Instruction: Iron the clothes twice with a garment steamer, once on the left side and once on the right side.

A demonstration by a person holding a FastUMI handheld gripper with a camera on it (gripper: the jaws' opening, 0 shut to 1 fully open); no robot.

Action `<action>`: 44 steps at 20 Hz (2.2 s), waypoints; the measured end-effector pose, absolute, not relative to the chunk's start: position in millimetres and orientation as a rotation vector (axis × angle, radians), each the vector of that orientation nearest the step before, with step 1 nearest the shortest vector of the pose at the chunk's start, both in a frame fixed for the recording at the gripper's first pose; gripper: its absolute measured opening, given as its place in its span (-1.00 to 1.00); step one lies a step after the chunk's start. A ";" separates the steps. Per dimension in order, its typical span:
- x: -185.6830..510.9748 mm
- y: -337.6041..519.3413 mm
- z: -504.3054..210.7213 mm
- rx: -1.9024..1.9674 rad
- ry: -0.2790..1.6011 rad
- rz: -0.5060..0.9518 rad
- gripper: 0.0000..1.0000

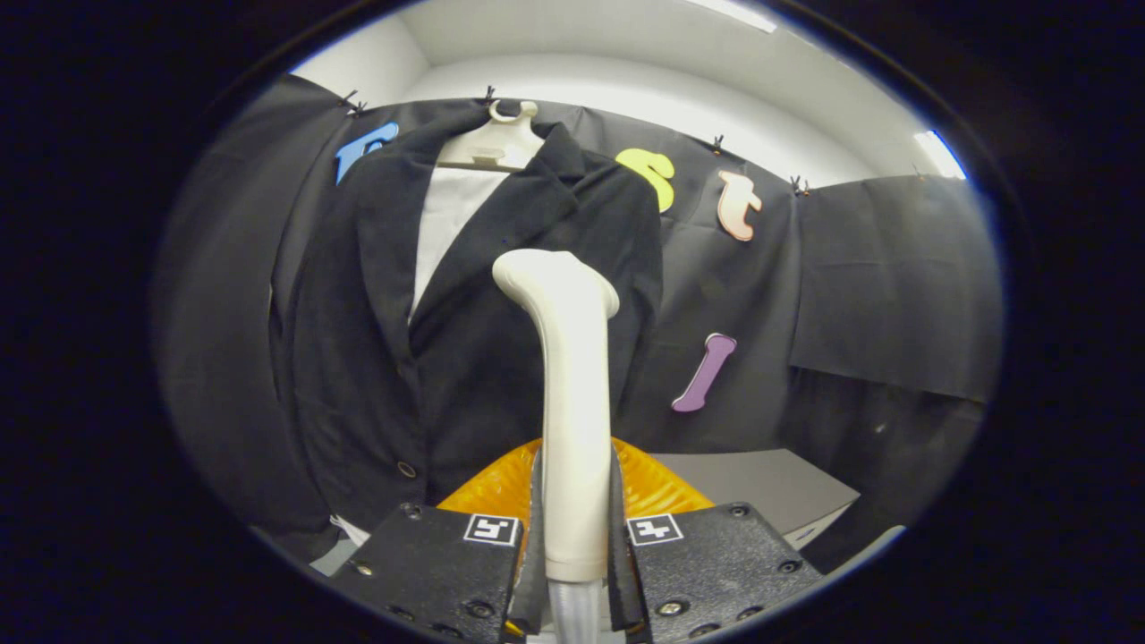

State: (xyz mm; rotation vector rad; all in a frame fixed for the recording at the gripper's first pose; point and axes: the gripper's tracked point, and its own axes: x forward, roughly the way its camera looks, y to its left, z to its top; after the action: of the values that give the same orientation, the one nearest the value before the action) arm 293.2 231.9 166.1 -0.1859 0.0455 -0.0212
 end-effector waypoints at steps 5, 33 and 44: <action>285.5 238.3 117.6 -0.197 0.087 -0.035 -0.38; 249.4 249.5 -134.7 -0.228 0.465 -0.063 -0.38; 231.8 248.0 -188.9 -0.179 0.585 -0.007 -0.38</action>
State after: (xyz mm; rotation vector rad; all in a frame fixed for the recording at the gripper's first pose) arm 231.8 248.0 -188.9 -0.1792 0.5850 -0.0071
